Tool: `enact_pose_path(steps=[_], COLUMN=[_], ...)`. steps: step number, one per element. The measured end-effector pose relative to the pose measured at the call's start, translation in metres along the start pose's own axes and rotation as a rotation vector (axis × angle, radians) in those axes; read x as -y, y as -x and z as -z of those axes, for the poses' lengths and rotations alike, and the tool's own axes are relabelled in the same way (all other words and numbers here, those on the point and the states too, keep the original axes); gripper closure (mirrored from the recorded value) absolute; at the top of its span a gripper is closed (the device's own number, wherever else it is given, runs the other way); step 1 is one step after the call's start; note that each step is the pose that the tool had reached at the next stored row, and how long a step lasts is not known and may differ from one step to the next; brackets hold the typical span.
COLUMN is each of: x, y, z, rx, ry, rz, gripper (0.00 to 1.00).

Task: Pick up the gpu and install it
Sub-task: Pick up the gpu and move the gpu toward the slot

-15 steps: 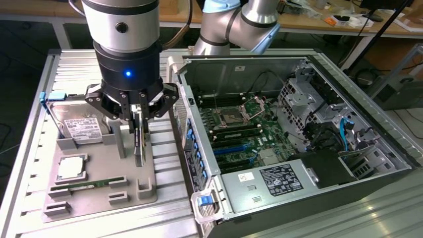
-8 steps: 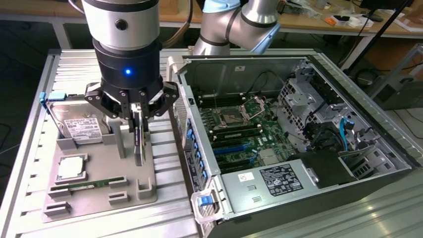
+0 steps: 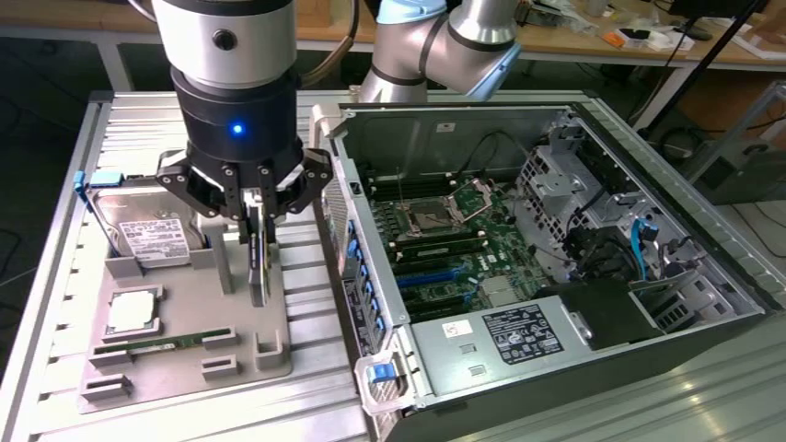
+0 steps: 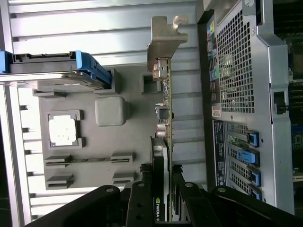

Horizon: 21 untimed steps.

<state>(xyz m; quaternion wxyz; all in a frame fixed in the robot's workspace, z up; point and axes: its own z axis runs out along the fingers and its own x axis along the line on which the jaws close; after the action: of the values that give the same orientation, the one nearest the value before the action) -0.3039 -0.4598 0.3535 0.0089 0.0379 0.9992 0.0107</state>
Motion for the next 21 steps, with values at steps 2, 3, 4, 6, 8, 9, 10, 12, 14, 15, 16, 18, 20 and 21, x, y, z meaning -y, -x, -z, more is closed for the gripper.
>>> enact_pose_path(steps=[2, 3, 4, 6, 8, 9, 10, 12, 14, 15, 16, 18, 20, 21], x=[0.0, 0.0, 0.0, 0.0, -0.0001, -0.0001, -0.0001, -0.0001, -0.0001, -0.0001, -0.0001, -0.0001, -0.0002, -0.0002], y=[0.0, 0.0, 0.0, 0.0, 0.0, 0.0001, 0.0001, 0.0, 0.0, 0.0, 0.0, 0.0001, 0.0001, 0.0001], z=[0.0009, 0.0011, 0.0015, 0.0019, 0.0023, 0.0025, 0.0027, 0.003, 0.0034, 0.0037, 0.0041, 0.005, 0.0064, 0.007], rx=[0.0, 0.0, 0.0, 0.0, 0.0, 0.0, 0.0, 0.0, 0.0, -0.0001, -0.0002, -0.0001, -0.0001, -0.0001], ry=[0.0, 0.0, 0.0, -0.0001, 0.0, 0.0, 0.0, -0.0001, -0.0001, -0.0001, -0.0002, -0.0002, -0.0001, -0.0001], rz=[0.0, 0.0, 0.0, 0.0, 0.0, 0.0, 0.0, 0.0, 0.0, 0.0, 0.0, 0.0, 0.0, 0.0], gripper=[0.73, 0.73, 0.73, 0.73, 0.73, 0.73, 0.73, 0.73, 0.73, 0.73, 0.73, 0.73, 0.73, 0.73])
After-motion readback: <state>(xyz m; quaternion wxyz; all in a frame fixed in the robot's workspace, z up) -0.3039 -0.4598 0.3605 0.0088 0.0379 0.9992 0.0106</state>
